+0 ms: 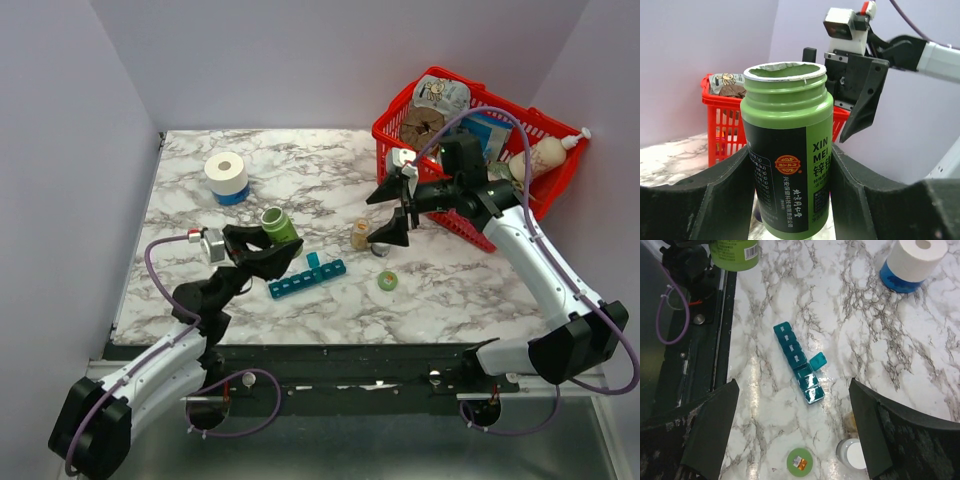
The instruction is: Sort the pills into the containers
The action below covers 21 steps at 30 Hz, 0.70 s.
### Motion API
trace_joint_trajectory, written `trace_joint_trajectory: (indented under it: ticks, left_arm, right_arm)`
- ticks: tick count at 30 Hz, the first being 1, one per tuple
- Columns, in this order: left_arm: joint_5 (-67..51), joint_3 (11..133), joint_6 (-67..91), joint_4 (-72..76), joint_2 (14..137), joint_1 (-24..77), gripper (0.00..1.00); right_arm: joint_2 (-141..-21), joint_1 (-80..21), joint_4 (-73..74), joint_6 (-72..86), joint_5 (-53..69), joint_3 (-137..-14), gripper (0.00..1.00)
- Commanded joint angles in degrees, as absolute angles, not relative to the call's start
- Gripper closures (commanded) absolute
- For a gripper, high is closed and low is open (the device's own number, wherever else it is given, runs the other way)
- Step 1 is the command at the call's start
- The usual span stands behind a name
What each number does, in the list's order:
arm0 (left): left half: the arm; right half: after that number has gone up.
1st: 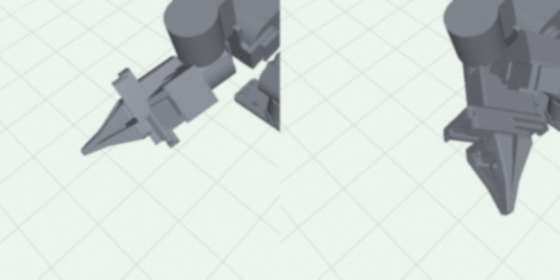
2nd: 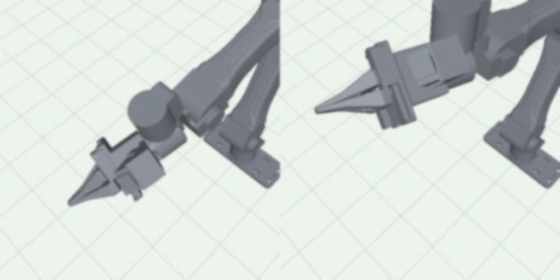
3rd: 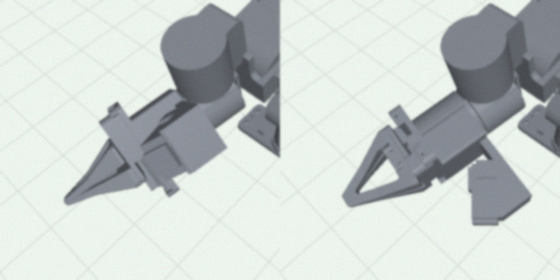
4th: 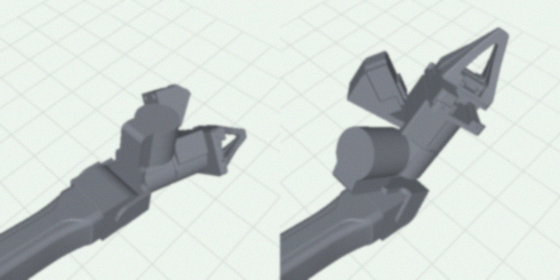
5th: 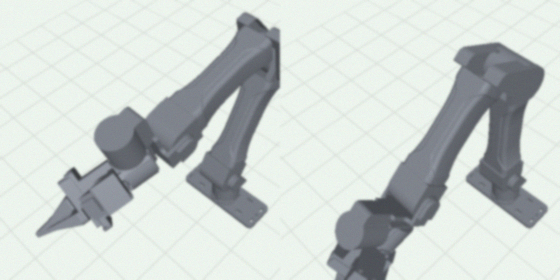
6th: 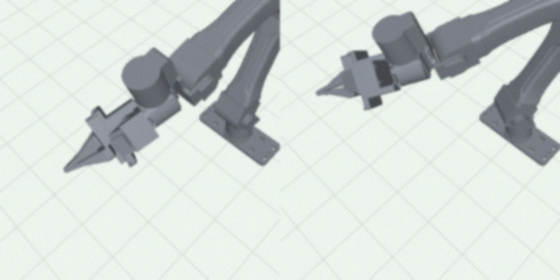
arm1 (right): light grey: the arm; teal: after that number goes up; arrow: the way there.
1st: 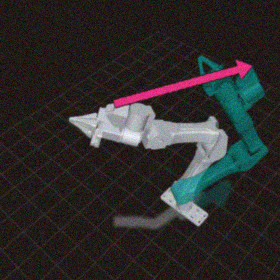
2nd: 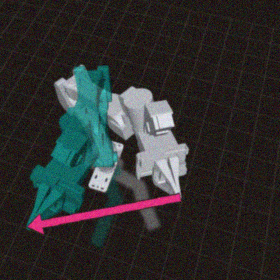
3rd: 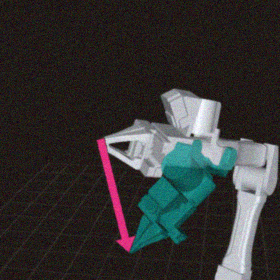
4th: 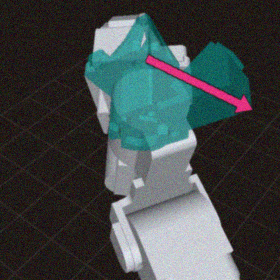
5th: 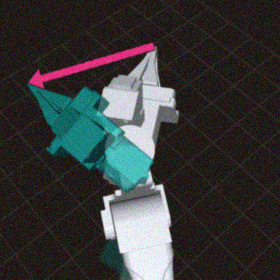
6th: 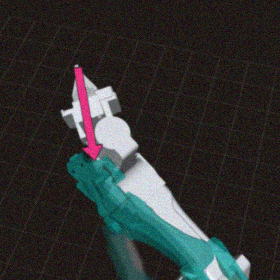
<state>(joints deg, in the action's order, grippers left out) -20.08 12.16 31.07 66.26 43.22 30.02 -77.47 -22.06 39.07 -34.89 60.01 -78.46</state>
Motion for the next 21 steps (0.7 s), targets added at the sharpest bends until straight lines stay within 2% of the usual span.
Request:
trace_joint_trajectory:
  ticks: [1, 3, 6, 7, 10, 13, 14, 15, 17, 21]
  left_arm:
    - [-15.29, 12.13, 40.33, 94.7, 46.39, 28.39, 1.0]
    - [-15.82, 14.49, 43.31, 96.94, 47.63, 27.95, 1.0]
    - [-22.65, 20.73, 45.79, 96.86, 47.99, 27.86, 1.0]
    - [-28.07, 22.05, 45.27, 96.16, 47.9, 27.77, 1.0]
    - [-29.71, 23.2, 32.64, 75.81, 44.05, 26.72, 1.0]
    - [-36.19, 28.37, 34.1, 72.96, 43.25, 26.98, 1.0]
    - [-38.91, 31.52, 32.97, 65.21, 42.37, 27.16, 1.0]
    - [-38.24, 31.9, 23.74, 58.6, 40.62, 27.07, 1.0]
    - [-32.11, 28.94, 15.41, 45.85, 35.26, 26.55, 1.0]
    - [-42.86, 36.63, 21.61, 40.19, 40.76, 26.09, 1.0]
  right_arm:
    - [-77.34, -21.09, 36.56, -34.28, 63.28, -77.35, 0.0]
    - [-77.17, -20.92, 36.13, -34.02, 63.28, -76.91, 0.0]
    - [-77.17, -20.57, 35.95, -33.84, 63.63, -76.82, 0.0]
    - [-77.25, -20.48, 35.95, -33.75, 63.63, -76.82, 0.0]
    - [-77.69, -20.3, 35.77, -33.31, 64.07, -76.99, 0.0]
    - [-76.82, -20.13, 35.77, -33.13, 63.55, -76.73, 0.0]
    - [-76.56, -19.95, 35.42, -33.13, 63.46, -76.12, 0.0]
    - [-76.38, -19.78, 35.07, -33.13, 63.46, -75.85, 0.0]
    - [-77.07, -19.78, 34.54, -32.7, 63.63, -76.11, 0.0]
    - [-77.35, -19.69, 34.89, -31.82, 62.84, -76.9, 0.0]
